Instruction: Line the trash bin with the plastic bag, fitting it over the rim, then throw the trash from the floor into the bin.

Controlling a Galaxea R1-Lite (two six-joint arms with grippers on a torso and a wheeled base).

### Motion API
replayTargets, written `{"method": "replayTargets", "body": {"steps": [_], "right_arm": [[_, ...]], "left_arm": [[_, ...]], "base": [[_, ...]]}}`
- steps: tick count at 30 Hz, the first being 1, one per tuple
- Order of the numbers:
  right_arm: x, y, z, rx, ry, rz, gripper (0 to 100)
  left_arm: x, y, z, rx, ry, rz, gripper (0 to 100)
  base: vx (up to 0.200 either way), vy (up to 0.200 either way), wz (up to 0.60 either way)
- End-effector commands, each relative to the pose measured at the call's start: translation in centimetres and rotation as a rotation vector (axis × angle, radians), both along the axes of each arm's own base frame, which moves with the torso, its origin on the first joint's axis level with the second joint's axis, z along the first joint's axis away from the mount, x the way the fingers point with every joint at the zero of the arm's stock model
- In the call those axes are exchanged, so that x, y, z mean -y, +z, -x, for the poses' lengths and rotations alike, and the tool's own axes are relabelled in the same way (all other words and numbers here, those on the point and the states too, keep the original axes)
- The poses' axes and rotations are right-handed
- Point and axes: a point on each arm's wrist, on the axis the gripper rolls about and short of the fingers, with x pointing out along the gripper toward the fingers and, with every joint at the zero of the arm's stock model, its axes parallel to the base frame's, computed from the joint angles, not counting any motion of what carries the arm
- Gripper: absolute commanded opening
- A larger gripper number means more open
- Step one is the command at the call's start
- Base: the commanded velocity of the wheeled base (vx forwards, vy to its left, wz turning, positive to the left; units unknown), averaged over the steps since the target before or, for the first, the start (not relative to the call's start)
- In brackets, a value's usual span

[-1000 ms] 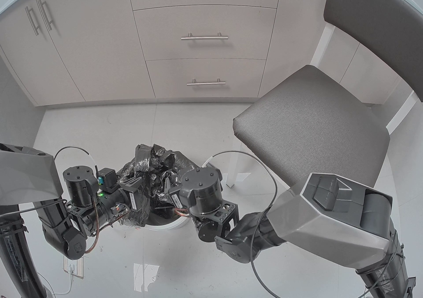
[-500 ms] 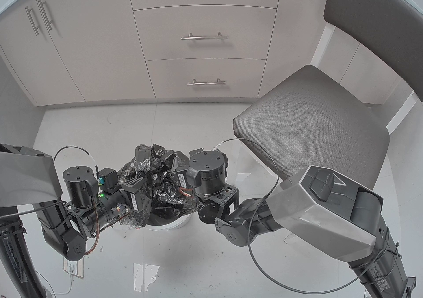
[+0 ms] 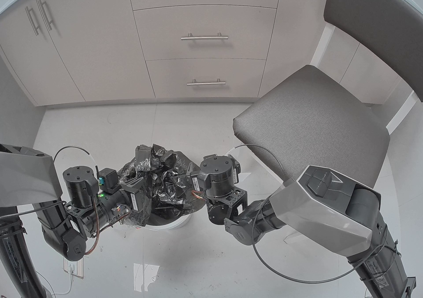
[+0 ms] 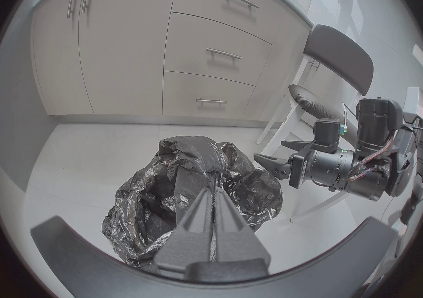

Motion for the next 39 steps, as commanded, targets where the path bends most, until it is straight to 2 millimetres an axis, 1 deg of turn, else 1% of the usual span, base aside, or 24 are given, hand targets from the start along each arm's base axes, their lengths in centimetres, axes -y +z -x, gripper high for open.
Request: {"method": "replayTargets", "body": {"steps": [1,4,8,11,13,19,21,23,24,26,30,35,37,39], "right_arm": [[0.5,-1.0,0.0,-0.014,-0.019,0.018,100],[0.7,-1.4,0.2,-0.014,-0.021,0.020,100],[1.8,-2.1,0.7,-0.020,-0.053,0.031,100],[2.2,-2.1,0.9,-0.003,-0.061,0.021,100],[2.8,-2.6,1.2,-0.007,-0.073,0.031,100],[3.7,-3.1,1.6,-0.006,-0.103,0.037,100],[3.9,-3.4,2.2,-0.016,-0.098,0.049,100],[4.0,-3.5,2.5,-0.020,-0.094,0.052,100],[3.9,-3.7,3.1,-0.018,-0.083,0.051,100],[3.7,-3.9,3.5,-0.010,-0.072,0.046,100],[3.4,-4.5,3.7,-0.011,-0.061,0.065,100],[2.7,-4.9,4.2,-0.017,-0.038,0.076,100],[2.6,-5.5,4.2,-0.022,-0.034,0.087,100],[2.5,-5.5,4.1,-0.018,-0.031,0.091,100]], "left_arm": [[0.0,0.0,0.0,-0.001,0.000,0.000,0],[0.0,-0.1,0.0,-0.004,0.000,-0.001,0],[0.0,-0.1,0.0,-0.004,0.000,-0.001,0],[0.0,-0.2,0.0,-0.007,0.000,-0.002,0],[0.0,-0.1,0.0,-0.005,0.000,-0.001,0],[0.3,-0.1,0.1,-0.004,-0.010,-0.001,0],[0.3,-0.1,0.1,-0.002,-0.013,0.000,0],[0.3,-0.1,0.1,-0.002,-0.013,0.000,0],[0.4,-0.1,0.1,-0.002,-0.013,0.000,0],[0.4,-0.1,0.1,-0.004,-0.013,-0.001,0],[0.5,-0.2,0.2,-0.007,-0.019,-0.002,0],[0.5,-0.1,0.1,-0.004,-0.017,-0.001,0],[0.5,-0.1,0.1,-0.003,-0.010,-0.003,0],[0.5,-0.1,0.1,-0.001,-0.007,-0.003,0]], "base": [[0.000,0.000,0.00],[0.000,0.000,0.00],[0.000,0.000,0.00],[0.000,0.000,0.00],[0.000,0.000,0.00],[0.000,0.000,0.00],[0.000,0.000,0.00],[0.000,0.000,0.00],[0.000,0.000,0.00],[0.000,0.000,0.00],[0.000,0.000,0.00],[0.000,0.000,0.00],[0.000,0.000,0.00],[0.000,0.000,0.00]]}}
